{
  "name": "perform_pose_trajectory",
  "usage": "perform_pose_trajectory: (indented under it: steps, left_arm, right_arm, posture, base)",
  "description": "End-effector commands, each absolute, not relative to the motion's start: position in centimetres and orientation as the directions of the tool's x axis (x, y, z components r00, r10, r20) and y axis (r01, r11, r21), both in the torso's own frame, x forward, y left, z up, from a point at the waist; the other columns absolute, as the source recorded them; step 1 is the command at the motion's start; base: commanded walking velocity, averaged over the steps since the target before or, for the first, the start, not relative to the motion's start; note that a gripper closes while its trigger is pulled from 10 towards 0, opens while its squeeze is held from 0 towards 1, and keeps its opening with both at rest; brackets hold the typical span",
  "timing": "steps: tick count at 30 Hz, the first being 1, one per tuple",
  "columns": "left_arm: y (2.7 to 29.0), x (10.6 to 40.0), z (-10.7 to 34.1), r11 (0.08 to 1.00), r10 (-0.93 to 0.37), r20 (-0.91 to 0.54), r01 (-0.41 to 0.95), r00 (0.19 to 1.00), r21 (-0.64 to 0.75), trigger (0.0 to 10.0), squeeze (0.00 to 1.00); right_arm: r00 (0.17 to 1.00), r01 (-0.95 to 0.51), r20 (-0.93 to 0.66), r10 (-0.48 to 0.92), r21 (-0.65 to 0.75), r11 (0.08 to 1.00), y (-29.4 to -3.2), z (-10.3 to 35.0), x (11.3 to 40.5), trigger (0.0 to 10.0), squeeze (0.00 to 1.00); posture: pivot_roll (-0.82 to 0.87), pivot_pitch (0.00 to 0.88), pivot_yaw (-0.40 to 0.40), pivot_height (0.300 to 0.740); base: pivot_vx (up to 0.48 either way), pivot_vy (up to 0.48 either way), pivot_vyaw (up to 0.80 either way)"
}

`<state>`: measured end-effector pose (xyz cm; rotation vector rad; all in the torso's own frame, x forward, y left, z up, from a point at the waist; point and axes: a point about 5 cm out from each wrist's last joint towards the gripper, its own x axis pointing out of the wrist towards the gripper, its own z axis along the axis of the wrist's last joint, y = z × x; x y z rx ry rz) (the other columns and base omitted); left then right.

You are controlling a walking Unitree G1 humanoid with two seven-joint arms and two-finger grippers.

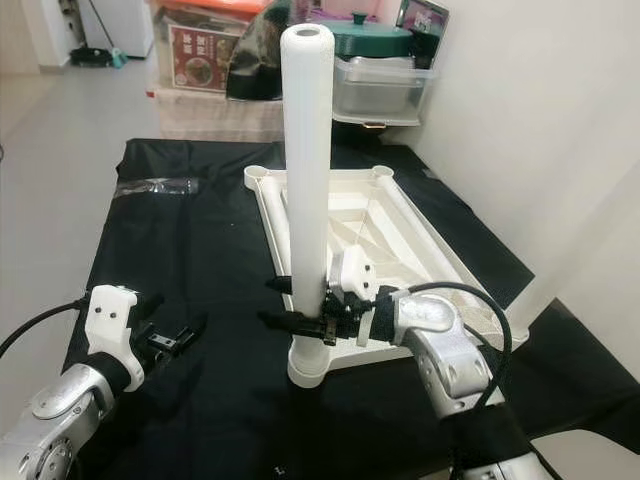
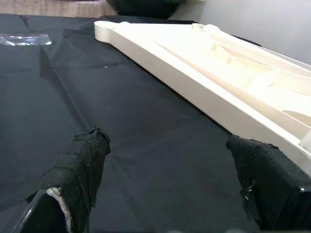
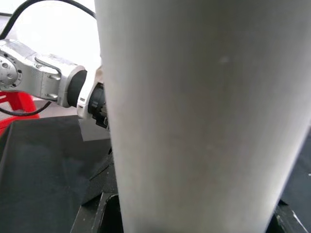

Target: Building children table

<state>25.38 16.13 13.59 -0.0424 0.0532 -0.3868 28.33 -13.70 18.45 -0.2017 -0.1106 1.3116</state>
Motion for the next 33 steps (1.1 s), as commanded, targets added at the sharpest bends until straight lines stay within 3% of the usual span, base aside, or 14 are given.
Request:
perform_pose_trajectory:
  steps: [1,6,7,12,14,25,27,30,31,33]
  left_arm:
    - [16.3,25.4,13.4,0.924,-0.382,-0.057,0.381,0.922,-0.035,10.0,0.0]
    - [16.4,25.4,13.4,0.925,-0.38,-0.058,0.379,0.923,-0.035,10.0,0.0]
    - [16.4,25.4,13.4,0.927,-0.375,-0.058,0.374,0.925,-0.036,10.0,0.0]
    - [16.5,25.4,13.4,0.928,-0.372,-0.058,0.37,0.927,-0.038,10.0,0.0]
    - [16.5,25.4,13.4,0.929,-0.369,-0.058,0.367,0.928,-0.039,10.0,0.0]
    - [16.8,25.5,13.4,0.934,-0.358,-0.06,0.357,0.932,-0.028,10.0,0.0]
    - [16.8,25.6,13.4,0.934,-0.358,-0.059,0.357,0.932,-0.028,10.0,0.0]
    - [16.6,25.7,13.3,0.932,-0.363,-0.059,0.361,0.93,-0.033,10.0,0.0]
    - [16.6,25.7,13.3,0.932,-0.363,-0.059,0.361,0.93,-0.033,10.0,0.0]
    - [16.5,25.7,13.2,0.93,-0.368,-0.061,0.367,0.928,-0.031,10.0,0.0]
  right_arm:
    - [0.263,-0.959,-0.073,0.962,-0.129,0.252,-13.5,16.5,28.1,0.0,0.0]
    - [0.291,-0.955,-0.048,0.956,-0.081,0.286,-13.6,16.3,28.2,0.0,0.0]
    - [0.34,-0.94,-0.012,0.94,-0.02,0.34,-13.7,16.2,28.5,0.0,0.0]
    - [0.436,-0.899,0.003,0.9,0.04,0.436,-13.5,15.6,28.9,0.0,0.0]
    - [0.519,-0.852,-0.001,0.855,0.076,0.518,-13.3,14.9,29.1,0.0,0.0]
    - [0.75,-0.654,-0.032,0.66,0.116,0.748,-12.9,13.3,28.9,0.0,0.0]
    - [0.76,-0.643,-0.024,0.649,0.111,0.757,-12.9,13.3,28.9,0.0,0.0]
    - [0.588,-0.809,0.055,0.807,0.052,0.586,-11.9,14.5,26.9,0.0,0.0]
    - [0.588,-0.809,0.055,0.807,0.052,0.586,-11.9,14.5,26.9,0.0,0.0]
    - [0.502,-0.865,0.029,0.864,0.023,0.502,-12.1,14.5,26.4,0.0,0.0]
  posture:
    - [0.1,0.0,-0.113,0.74]
    - [0.1,0.0,-0.115,0.74]
    - [0.11,0.0,-0.119,0.74]
    - [0.1,0.0,-0.119,0.74]
    - [0.1,0.0,-0.119,0.74]
    - [0.09,0.0,-0.109,0.74]
    - [0.09,0.0,-0.109,0.74]
    - [0.08,0.0,-0.099,0.74]
    - [0.08,0.0,-0.099,0.74]
    - [0.08,0.0,-0.101,0.74]
  base:
    - [0.0,0.0,0.0]
    - [0.0,0.0,0.0]
    - [0.0,0.0,0.0]
    - [0.0,0.0,0.0]
    - [0.0,0.0,0.0]
    - [0.0,0.0,0.0]
    - [0.0,0.0,0.0]
    - [0.0,0.0,0.0]
    - [0.0,0.0,0.0]
    - [0.0,0.0,0.0]
